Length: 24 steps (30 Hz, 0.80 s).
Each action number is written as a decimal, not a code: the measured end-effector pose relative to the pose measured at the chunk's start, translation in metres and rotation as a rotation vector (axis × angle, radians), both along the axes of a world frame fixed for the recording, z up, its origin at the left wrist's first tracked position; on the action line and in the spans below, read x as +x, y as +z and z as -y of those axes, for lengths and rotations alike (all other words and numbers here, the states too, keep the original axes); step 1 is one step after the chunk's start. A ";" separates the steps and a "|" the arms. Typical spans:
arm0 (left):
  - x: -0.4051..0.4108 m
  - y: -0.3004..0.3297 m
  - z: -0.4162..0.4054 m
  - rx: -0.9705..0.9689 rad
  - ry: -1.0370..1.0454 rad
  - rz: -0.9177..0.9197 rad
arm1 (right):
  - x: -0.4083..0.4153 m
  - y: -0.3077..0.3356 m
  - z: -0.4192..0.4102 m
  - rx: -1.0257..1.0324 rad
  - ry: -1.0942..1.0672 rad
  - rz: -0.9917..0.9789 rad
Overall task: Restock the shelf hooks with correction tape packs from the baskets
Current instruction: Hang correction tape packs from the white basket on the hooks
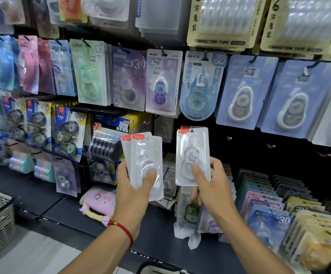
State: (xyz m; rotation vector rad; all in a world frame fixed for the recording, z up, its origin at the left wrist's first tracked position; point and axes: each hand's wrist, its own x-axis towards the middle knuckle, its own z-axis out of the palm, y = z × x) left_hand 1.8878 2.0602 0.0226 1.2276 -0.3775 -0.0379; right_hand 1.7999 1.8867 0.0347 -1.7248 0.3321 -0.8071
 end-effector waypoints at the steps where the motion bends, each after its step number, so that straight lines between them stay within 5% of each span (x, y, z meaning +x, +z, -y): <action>1: -0.001 0.000 0.000 0.006 0.001 0.007 | 0.001 0.001 0.000 0.039 0.009 0.001; 11: -0.003 -0.003 0.003 0.055 -0.025 0.037 | -0.002 -0.008 0.006 0.160 -0.018 -0.435; 16: -0.004 -0.007 0.008 0.064 -0.107 0.020 | -0.005 0.009 -0.012 0.020 0.288 -0.358; 24: -0.008 -0.006 0.008 0.025 -0.198 -0.042 | -0.008 0.007 -0.010 -0.076 0.243 -0.258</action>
